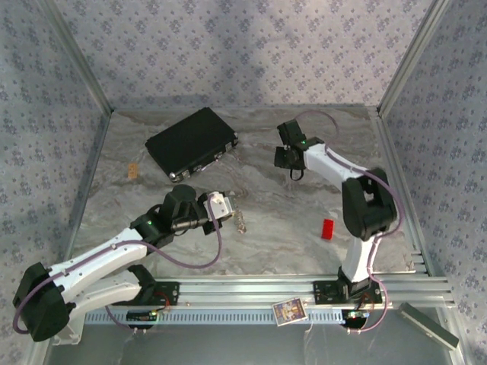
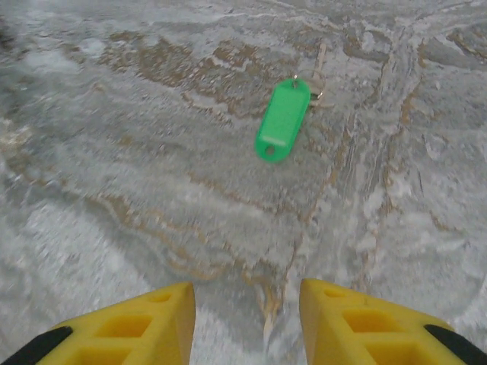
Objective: Put the keys on the keyring
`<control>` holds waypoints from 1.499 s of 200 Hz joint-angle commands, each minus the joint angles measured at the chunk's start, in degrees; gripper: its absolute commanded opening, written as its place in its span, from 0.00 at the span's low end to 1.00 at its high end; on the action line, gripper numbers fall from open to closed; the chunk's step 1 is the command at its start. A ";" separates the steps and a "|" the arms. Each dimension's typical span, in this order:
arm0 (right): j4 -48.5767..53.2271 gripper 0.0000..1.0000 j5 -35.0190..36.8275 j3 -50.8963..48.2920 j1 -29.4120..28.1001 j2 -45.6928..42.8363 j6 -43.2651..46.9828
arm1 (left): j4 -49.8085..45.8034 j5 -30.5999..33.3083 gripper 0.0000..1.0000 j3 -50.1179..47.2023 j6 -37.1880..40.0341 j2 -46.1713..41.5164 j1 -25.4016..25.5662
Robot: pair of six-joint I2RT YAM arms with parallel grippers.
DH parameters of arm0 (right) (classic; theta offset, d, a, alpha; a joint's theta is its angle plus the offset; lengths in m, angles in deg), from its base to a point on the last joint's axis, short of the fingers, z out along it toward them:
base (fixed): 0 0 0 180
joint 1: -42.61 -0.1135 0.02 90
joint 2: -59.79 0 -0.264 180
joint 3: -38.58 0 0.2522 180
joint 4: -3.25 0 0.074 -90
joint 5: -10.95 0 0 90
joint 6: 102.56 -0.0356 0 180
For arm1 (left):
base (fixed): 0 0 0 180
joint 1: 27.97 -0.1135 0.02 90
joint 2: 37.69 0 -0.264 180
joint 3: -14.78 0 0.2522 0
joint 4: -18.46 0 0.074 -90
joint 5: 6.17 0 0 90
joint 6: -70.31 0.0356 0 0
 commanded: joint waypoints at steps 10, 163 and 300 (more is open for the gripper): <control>6.16 0.43 2.47 8.76 1.68 8.26 -1.06 | 0.33 -0.50 0.00 2.18 -0.48 -0.96 0.34; 17.57 0.43 7.32 34.92 3.84 29.45 1.40 | 0.41 -1.25 0.00 2.08 -0.44 -0.68 0.35; 15.52 0.19 5.81 26.48 3.91 25.27 2.43 | -0.58 -1.49 0.00 2.61 0.36 0.32 0.29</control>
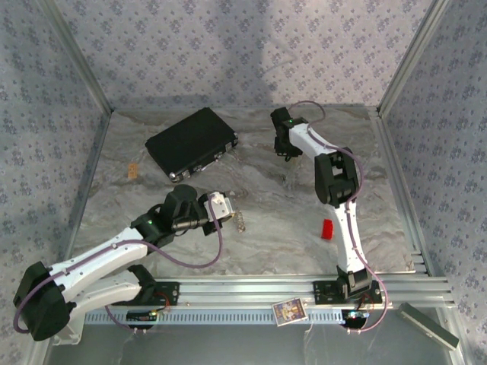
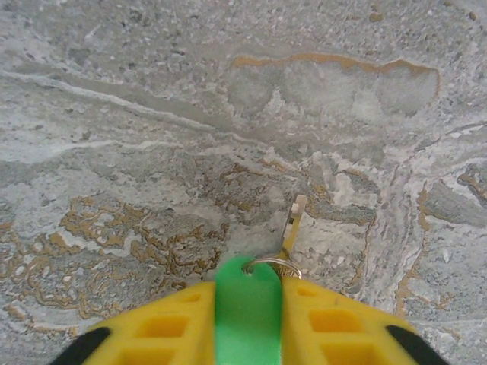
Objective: Put the keys on the keyring
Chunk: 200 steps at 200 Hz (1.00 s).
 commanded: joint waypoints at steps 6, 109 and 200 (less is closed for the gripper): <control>-0.59 0.19 -2.29 -7.38 0.15 -3.73 0.04 | 0.42 -1.18 0.00 2.23 0.42 -0.16 0.34; -4.44 0.15 -5.00 -32.13 -4.33 -22.17 2.36 | 0.10 -1.21 0.00 2.58 0.42 -0.17 0.33; -1.21 0.33 -6.08 -34.81 -6.27 -28.14 3.20 | -0.28 -1.49 0.00 2.59 0.20 -0.17 0.35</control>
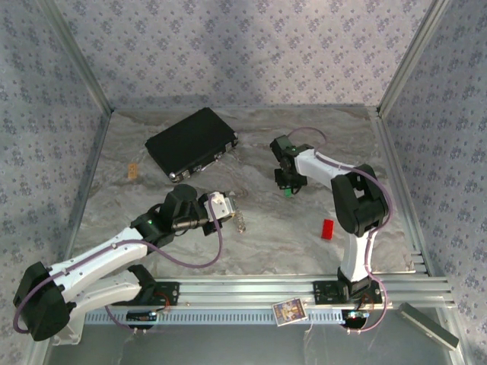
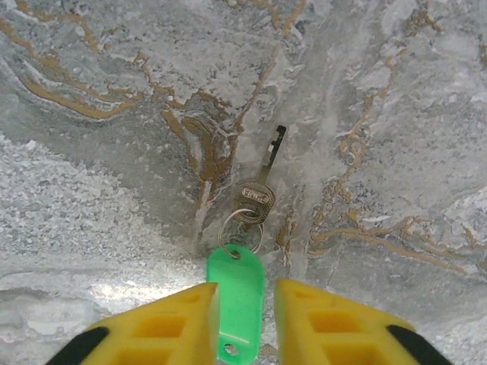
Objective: Put the keys on the keyring
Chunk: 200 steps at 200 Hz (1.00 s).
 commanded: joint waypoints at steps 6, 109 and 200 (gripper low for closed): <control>2.96 0.34 0.02 2.70 0.75 -1.73 0.82 | 0.03 -1.22 0.00 2.32 0.26 -0.25 0.34; 3.28 0.33 -1.28 6.23 0.59 3.89 -0.09 | -0.31 -1.71 0.00 2.87 0.62 0.76 0.37; 5.10 0.29 0.69 7.44 0.77 7.16 0.95 | -0.57 -1.98 0.00 2.90 0.62 0.54 0.44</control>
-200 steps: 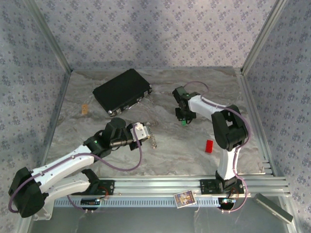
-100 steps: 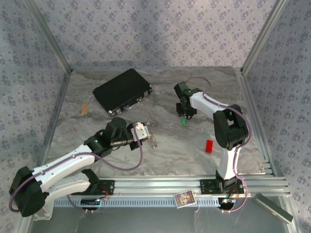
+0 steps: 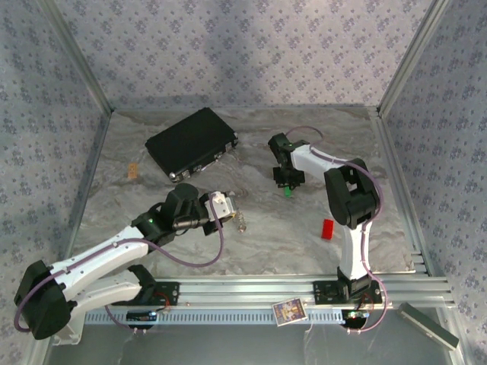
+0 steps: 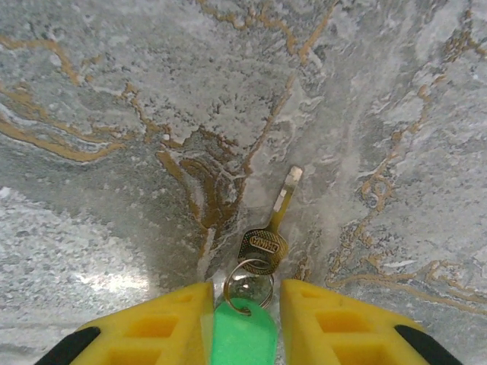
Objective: Put the keys on the keyring
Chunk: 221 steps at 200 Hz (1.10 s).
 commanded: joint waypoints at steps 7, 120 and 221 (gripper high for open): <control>2.28 0.28 1.59 1.85 0.20 1.29 0.79 | 0.30 -1.65 0.00 2.19 0.58 -0.27 0.37; 2.72 0.08 -3.62 -2.26 -2.10 -2.31 1.95 | 0.10 -2.13 0.00 2.19 0.92 -0.01 0.37; 2.84 0.09 -9.40 -6.00 -6.56 -6.98 3.28 | 0.02 -2.66 0.00 2.37 0.66 0.09 0.41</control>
